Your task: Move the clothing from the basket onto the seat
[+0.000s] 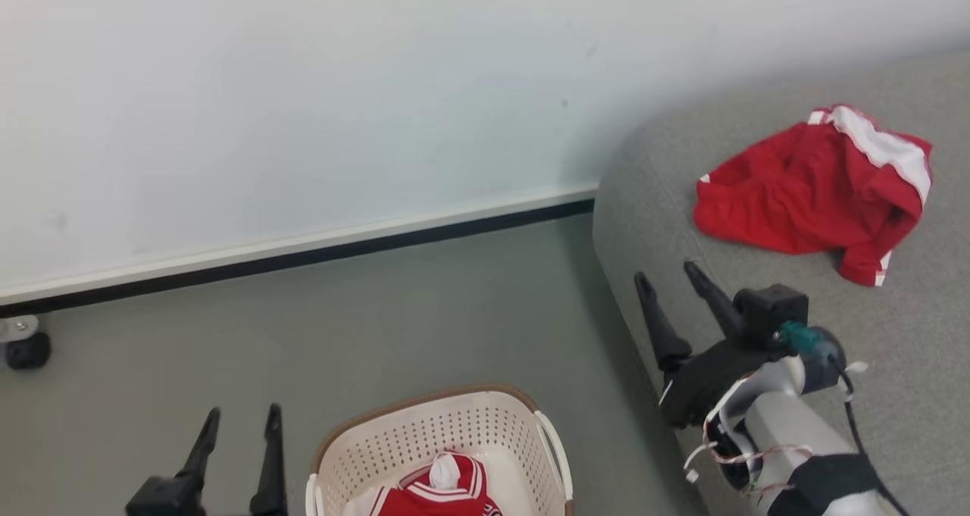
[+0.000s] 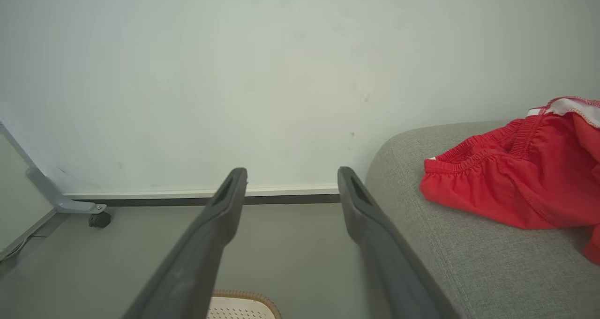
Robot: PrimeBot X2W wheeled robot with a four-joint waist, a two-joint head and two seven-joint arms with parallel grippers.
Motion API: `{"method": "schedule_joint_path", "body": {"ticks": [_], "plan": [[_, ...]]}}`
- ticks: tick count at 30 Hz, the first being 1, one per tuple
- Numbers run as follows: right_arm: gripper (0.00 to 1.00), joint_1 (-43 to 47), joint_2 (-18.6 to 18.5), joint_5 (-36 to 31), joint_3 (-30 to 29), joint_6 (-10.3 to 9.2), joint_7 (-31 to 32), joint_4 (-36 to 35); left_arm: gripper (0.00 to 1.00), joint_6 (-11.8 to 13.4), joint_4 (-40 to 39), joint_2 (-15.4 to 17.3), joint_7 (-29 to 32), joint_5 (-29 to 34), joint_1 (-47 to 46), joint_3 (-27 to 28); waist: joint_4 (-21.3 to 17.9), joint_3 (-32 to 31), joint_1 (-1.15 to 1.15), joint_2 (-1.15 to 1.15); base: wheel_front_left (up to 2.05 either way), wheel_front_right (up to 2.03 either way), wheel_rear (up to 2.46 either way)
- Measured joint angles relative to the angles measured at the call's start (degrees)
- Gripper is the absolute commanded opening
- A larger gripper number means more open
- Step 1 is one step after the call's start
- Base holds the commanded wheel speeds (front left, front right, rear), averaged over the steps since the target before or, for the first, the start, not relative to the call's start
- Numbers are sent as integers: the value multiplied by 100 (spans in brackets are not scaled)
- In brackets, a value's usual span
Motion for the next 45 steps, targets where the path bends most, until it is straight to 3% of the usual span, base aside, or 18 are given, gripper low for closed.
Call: {"method": "schedule_joint_path", "body": {"ticks": [19, 30, 45], "plan": [[100, 1541, -35, -215, -205, -512, 0, -1736, 100, 152, -516, -11, -105, -97, 908, 532, 161, -320, 1, 0, 0, 0, 0], [100, 2101, -75, -307, -219, -626, 1, -2444, 100, 197, -723, -57, -127, -96, 1061, 647, 227, -348, 1, 0, 0, 0, 0], [100, 2308, -156, -348, -326, -720, 0, -2882, 100, 221, -902, -81, -156, -57, 1063, 715, 195, -306, 1, 1, 0, 0, 0]]}}
